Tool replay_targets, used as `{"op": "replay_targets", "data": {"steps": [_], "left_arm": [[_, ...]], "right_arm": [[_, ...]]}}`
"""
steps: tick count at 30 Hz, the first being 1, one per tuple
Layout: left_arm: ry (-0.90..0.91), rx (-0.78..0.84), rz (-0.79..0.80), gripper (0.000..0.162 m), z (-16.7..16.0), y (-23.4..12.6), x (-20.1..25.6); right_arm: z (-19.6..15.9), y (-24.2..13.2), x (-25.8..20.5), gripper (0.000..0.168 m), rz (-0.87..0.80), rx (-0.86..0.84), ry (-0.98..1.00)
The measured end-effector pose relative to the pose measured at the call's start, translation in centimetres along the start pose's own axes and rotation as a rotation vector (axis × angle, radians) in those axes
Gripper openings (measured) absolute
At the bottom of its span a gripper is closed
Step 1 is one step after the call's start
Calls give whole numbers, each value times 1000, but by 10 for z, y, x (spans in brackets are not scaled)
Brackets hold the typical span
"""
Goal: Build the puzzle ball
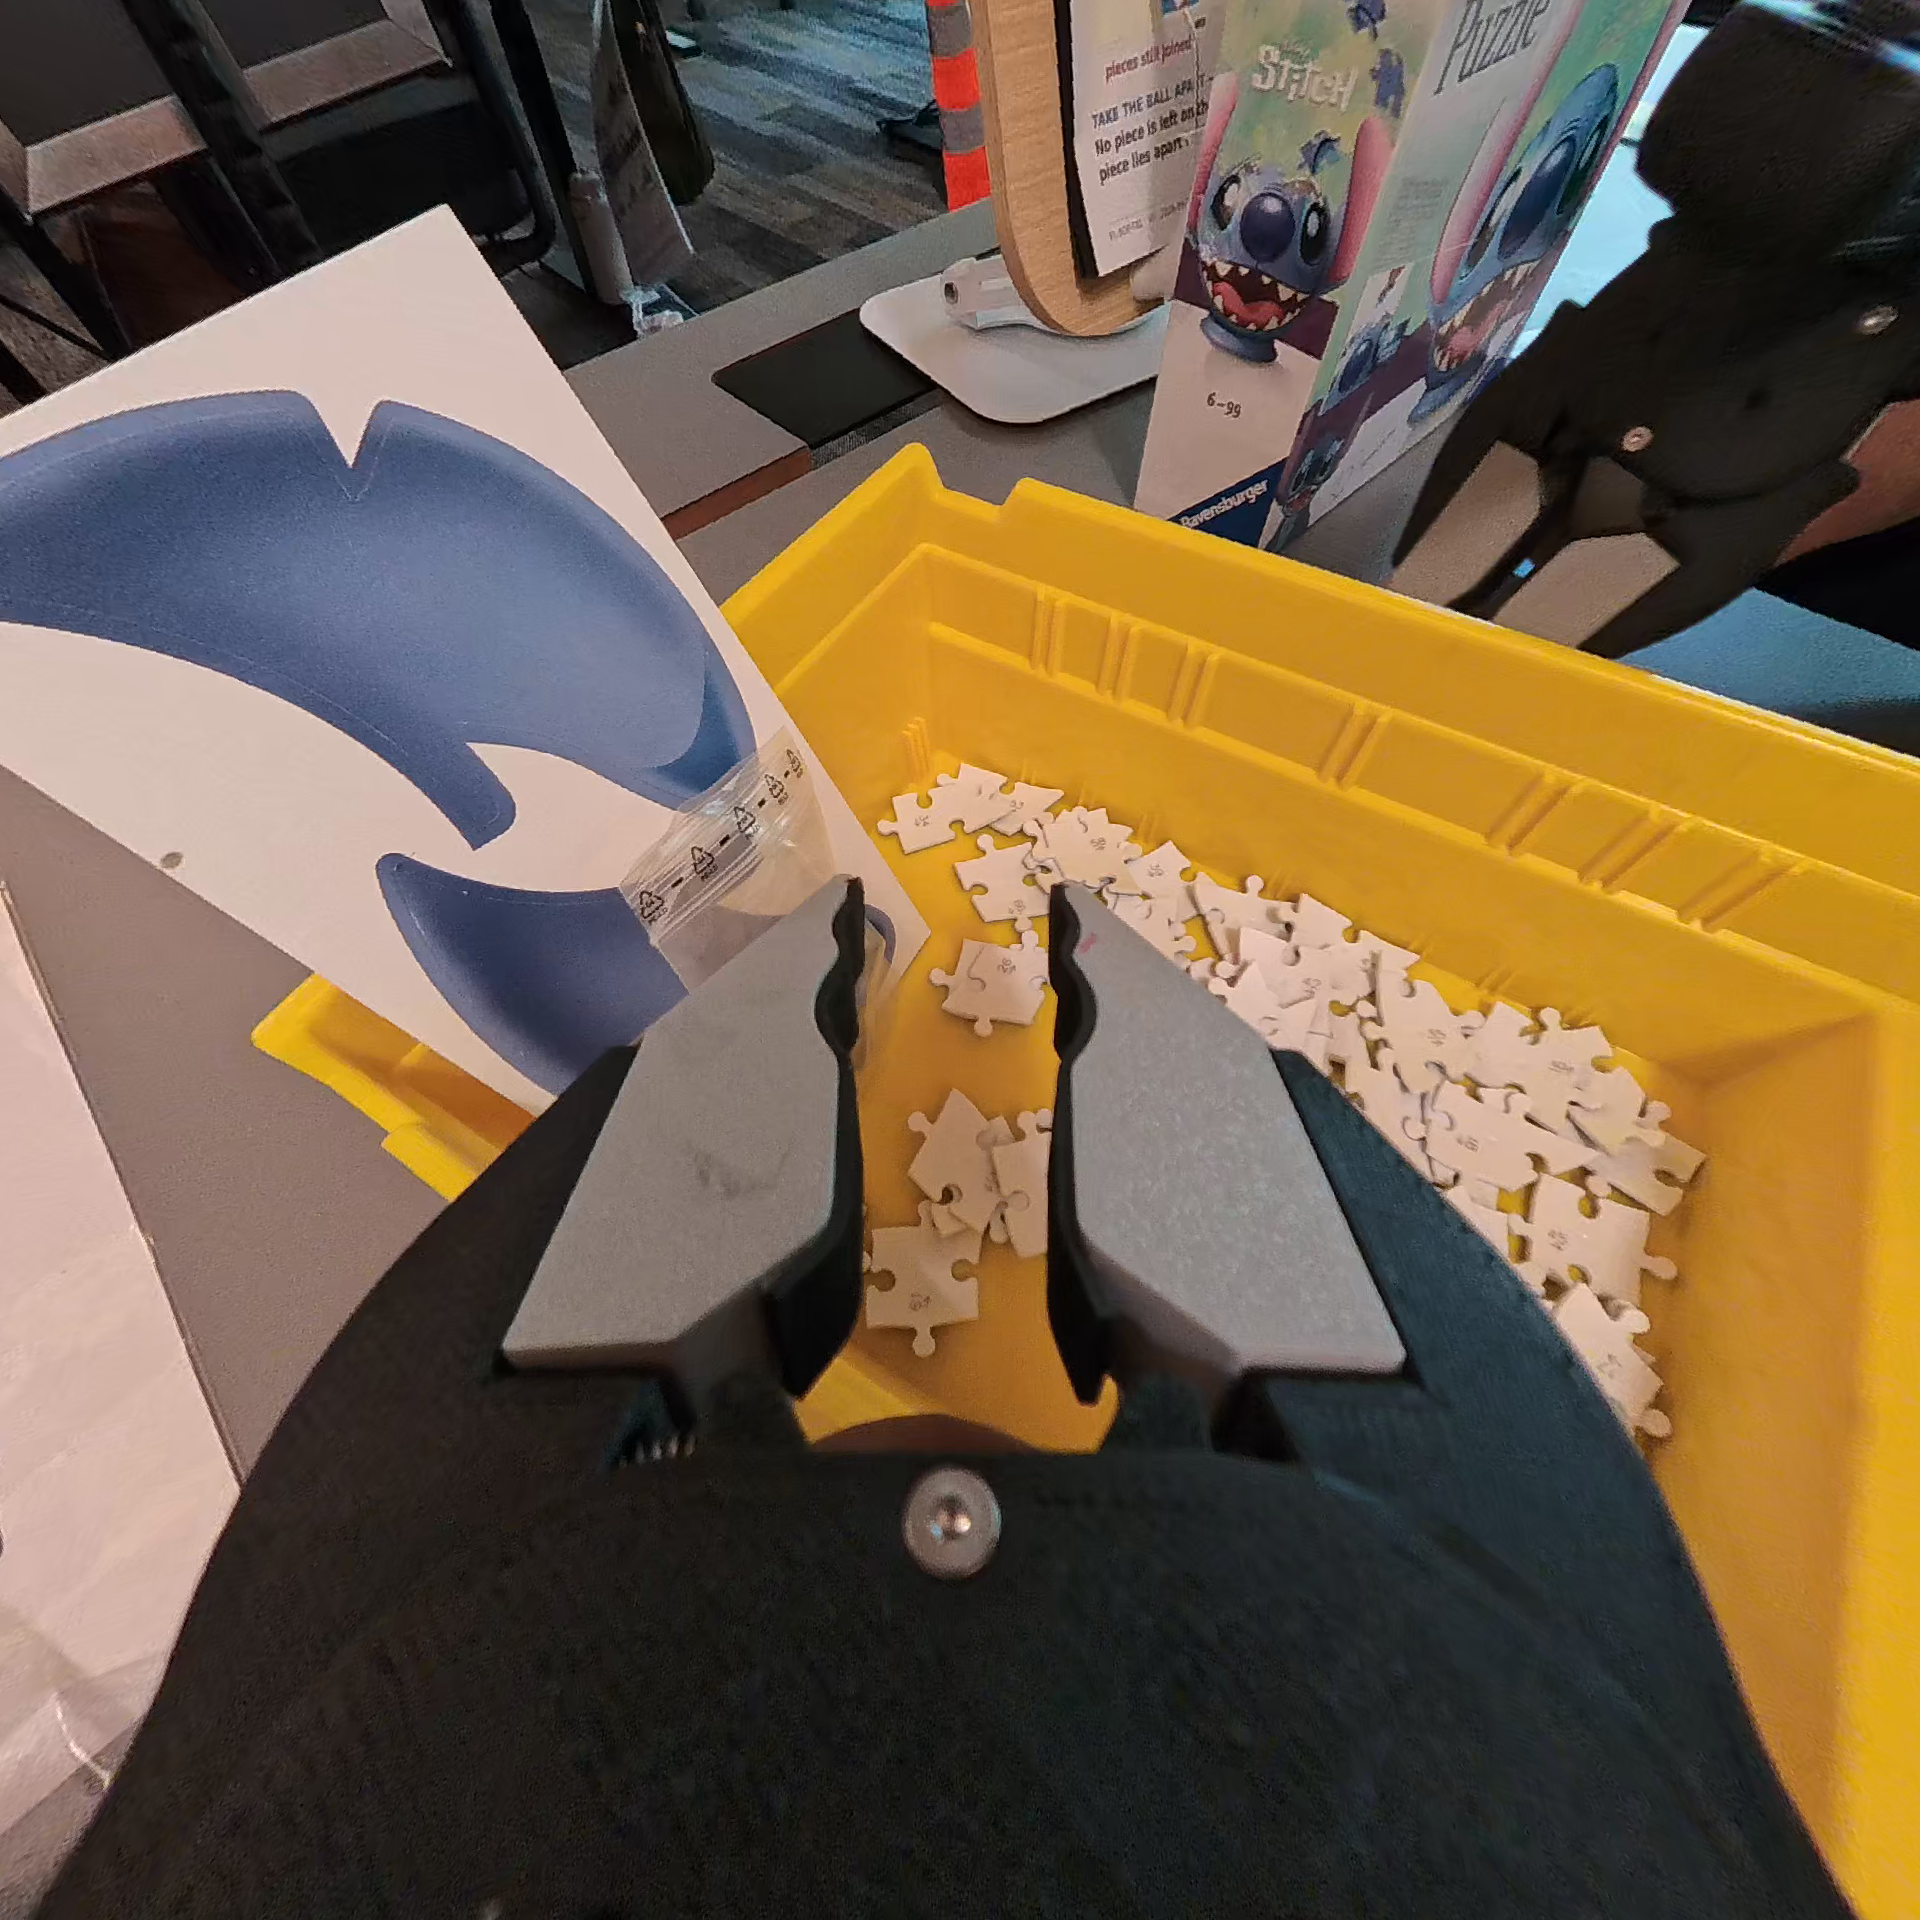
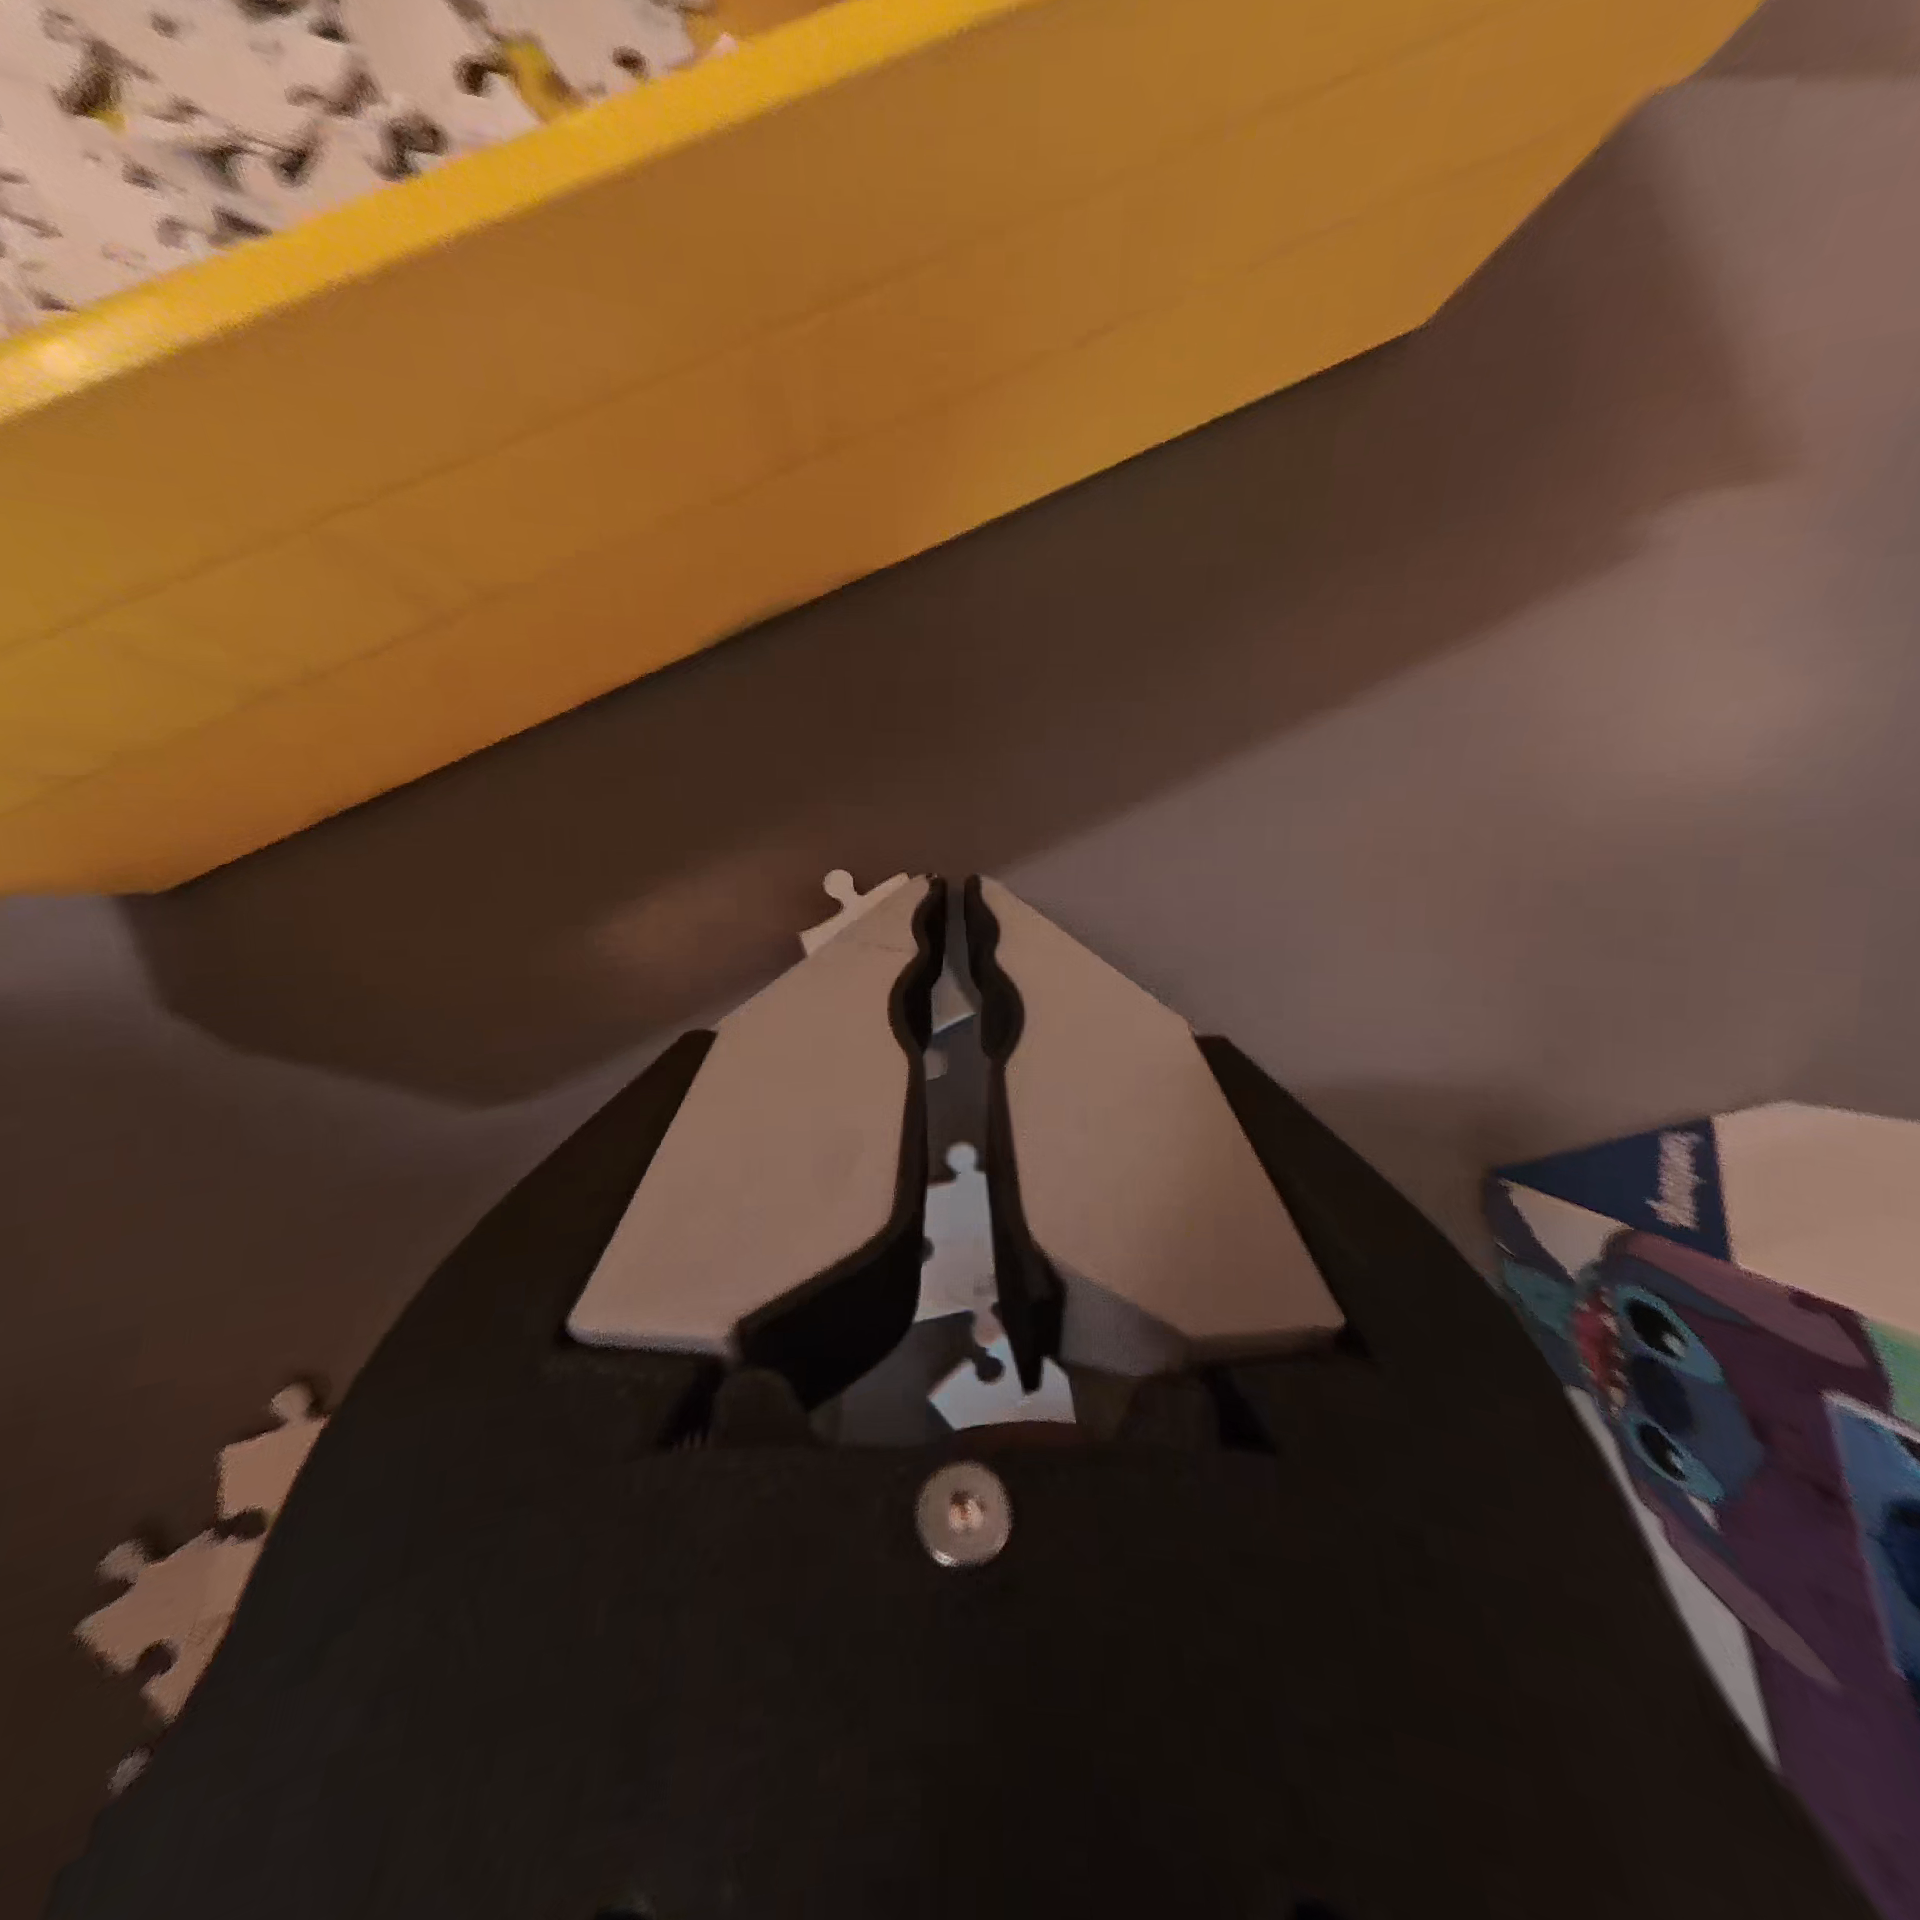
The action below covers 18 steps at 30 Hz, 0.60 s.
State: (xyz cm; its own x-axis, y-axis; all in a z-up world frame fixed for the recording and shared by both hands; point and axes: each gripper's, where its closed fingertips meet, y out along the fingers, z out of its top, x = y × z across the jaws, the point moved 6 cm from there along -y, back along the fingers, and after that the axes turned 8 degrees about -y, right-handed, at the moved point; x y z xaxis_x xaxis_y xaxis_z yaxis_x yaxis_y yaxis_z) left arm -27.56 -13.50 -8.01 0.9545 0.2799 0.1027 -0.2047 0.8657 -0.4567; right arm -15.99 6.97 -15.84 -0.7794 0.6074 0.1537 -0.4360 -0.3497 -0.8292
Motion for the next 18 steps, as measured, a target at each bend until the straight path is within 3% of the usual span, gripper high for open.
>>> {"op": "replay_targets", "data": {"steps": [5, 12, 18], "left_arm": [[2, -1, -1, 33, 0, 0, 1], [2, -2, -2, 33, 0, 0, 1], [2, -2, -2, 32, 0, 0, 1]], "right_arm": [[0, -5, -17, 0, 137, 2, -45], [5, -34, 6, 0, 35, 97, 55], [-12, -19, 7, 0, 33, -4, 52]]}}
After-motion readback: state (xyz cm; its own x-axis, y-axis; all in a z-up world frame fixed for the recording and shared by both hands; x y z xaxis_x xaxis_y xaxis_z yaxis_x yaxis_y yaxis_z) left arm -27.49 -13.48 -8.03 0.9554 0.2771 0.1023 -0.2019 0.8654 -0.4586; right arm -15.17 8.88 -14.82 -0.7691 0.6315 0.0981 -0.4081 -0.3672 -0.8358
